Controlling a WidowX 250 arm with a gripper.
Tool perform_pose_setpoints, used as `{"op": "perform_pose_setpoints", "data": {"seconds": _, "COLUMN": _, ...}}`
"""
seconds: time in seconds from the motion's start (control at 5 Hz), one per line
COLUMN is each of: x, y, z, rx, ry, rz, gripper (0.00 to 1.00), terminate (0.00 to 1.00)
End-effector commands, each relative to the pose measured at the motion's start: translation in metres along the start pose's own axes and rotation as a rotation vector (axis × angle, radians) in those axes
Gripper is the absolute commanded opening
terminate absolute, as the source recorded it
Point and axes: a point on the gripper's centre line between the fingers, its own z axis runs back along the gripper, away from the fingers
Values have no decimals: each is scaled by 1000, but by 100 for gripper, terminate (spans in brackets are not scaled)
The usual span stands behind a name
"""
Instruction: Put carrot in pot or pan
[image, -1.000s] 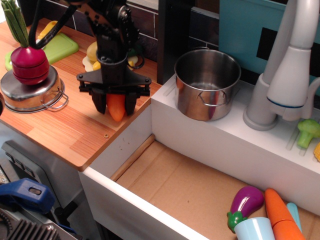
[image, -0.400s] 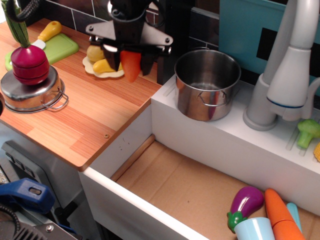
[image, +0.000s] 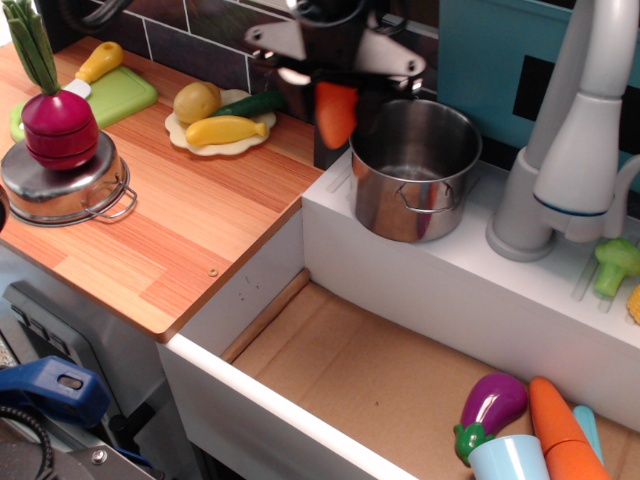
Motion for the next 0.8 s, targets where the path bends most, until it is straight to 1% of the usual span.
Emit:
{"op": "perform_pose_setpoints", "data": {"seconds": 0.0, "x": 29, "y": -28, "z": 0, "rx": -66, "ry": -58, "rz": -47, "gripper": 0, "terminate": 0}}
{"op": "perform_pose_setpoints", "data": {"seconds": 0.2, "x": 41, "y": -42, "z": -5, "rx": -138, "ry": -67, "rz": -56, "gripper": 100, "terminate": 0}}
{"op": "perform_pose_setpoints", "data": {"seconds": 0.4, "x": 41, "y": -42, "z": -5, "rx": -138, "ry": -67, "rz": -56, "gripper": 100, "terminate": 0}}
{"op": "perform_pose_setpoints", "data": {"seconds": 0.6, "x": 41, "y": -42, "z": -5, "rx": -138, "ry": -67, "rz": -56, "gripper": 100, "terminate": 100}}
